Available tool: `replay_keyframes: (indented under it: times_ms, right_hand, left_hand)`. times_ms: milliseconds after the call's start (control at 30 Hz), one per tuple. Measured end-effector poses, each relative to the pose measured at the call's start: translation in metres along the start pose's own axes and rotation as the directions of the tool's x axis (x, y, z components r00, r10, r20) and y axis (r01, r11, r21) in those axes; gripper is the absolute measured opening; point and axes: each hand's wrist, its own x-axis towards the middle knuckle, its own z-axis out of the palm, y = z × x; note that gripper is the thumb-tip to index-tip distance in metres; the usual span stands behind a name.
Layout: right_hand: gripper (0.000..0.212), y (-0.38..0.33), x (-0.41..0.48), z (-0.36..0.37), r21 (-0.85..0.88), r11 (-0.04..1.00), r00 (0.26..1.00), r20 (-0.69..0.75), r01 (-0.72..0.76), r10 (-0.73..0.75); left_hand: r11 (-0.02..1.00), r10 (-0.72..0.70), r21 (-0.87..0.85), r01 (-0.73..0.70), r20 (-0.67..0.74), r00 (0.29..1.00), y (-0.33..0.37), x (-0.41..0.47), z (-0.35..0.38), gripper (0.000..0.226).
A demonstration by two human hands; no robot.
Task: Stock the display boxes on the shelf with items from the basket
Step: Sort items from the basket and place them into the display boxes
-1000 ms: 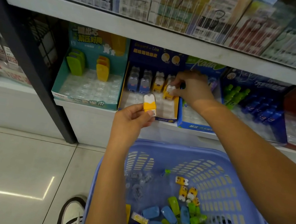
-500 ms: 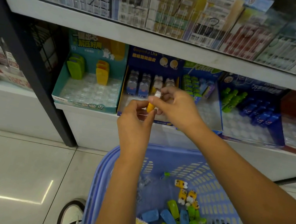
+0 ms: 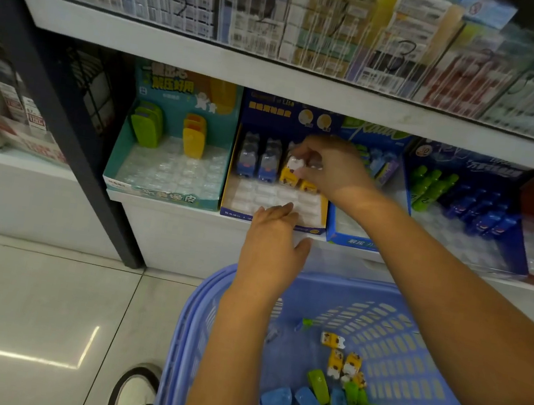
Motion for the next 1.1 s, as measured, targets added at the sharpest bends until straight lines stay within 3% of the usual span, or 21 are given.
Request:
replay_keyframes:
  times_ms: [233,433,533,600,633,700,733,767,833,933,1100]
  right_hand:
    - [0.026,0.008,0.003,0.003,0.025,0.999,0.999,-0.027,0.02,-0.019]
    - [0.032,0.001,0.006,0.004,-0.08,0.997,1.0,-0.01,0.008,-0.009]
    - [0.038,-0.006,-0.006,-0.001,-0.176,0.984,0.998,0.06,0.022,-0.012]
    - [0.039,-0.006,-0.036,-0.004,-0.074,0.997,1.0,0.01,0.012,-0.012]
    - [0.031,-0.002,-0.057,-0.005,0.01,1.0,0.998,-0.062,0.018,-0.018]
    - [0.016,0.016,-0.103,-0.001,0.083,0.996,0.992,-0.12,-0.025,0.035]
    - [0.018,0.029,-0.124,0.005,0.073,0.992,0.991,-0.079,-0.105,0.111]
    - [0.019,0.045,-0.143,0.015,0.049,0.977,0.979,0.017,-0.206,0.205]
    - [0.01,0.079,-0.177,0.042,-0.056,0.924,0.884,0.277,-0.377,0.378]
    - [0.035,0.125,-0.213,0.091,-0.187,0.871,0.738,0.467,-0.455,0.486]
    - [0.037,0.165,-0.238,0.155,-0.105,0.837,0.677,0.539,-0.537,0.502]
  left_hand:
    - [1.0,0.02,0.0,-0.02,0.002,1.0,-0.003,0.001,0.002,0.051]
    - [0.999,0.04,0.016,-0.04,0.0,0.999,-0.003,0.001,0.002,0.048]
    - [0.989,0.043,-0.131,-0.067,-0.181,0.983,0.002,-0.008,0.0,0.035]
    - [0.967,0.029,-0.229,-0.114,-0.345,0.938,0.005,-0.016,0.001,0.02]
    - [0.962,0.02,-0.25,-0.113,-0.348,0.937,0.005,-0.019,0.005,0.017]
    - [0.966,-0.012,-0.254,-0.042,-0.207,0.978,0.002,-0.018,0.02,0.027]
    - [0.973,-0.026,-0.231,0.001,-0.105,0.994,0.001,-0.018,0.032,0.03]
    - [0.981,-0.037,-0.191,0.035,-0.003,0.999,-0.001,-0.018,0.046,0.032]
    - [0.99,-0.064,-0.107,0.087,0.204,0.977,-0.006,-0.026,0.08,0.031]
    - [0.992,-0.1,-0.016,0.124,0.494,0.864,-0.018,-0.049,0.134,0.023]
    - [0.984,-0.14,0.023,0.176,0.707,0.693,-0.032,-0.086,0.201,0.034]
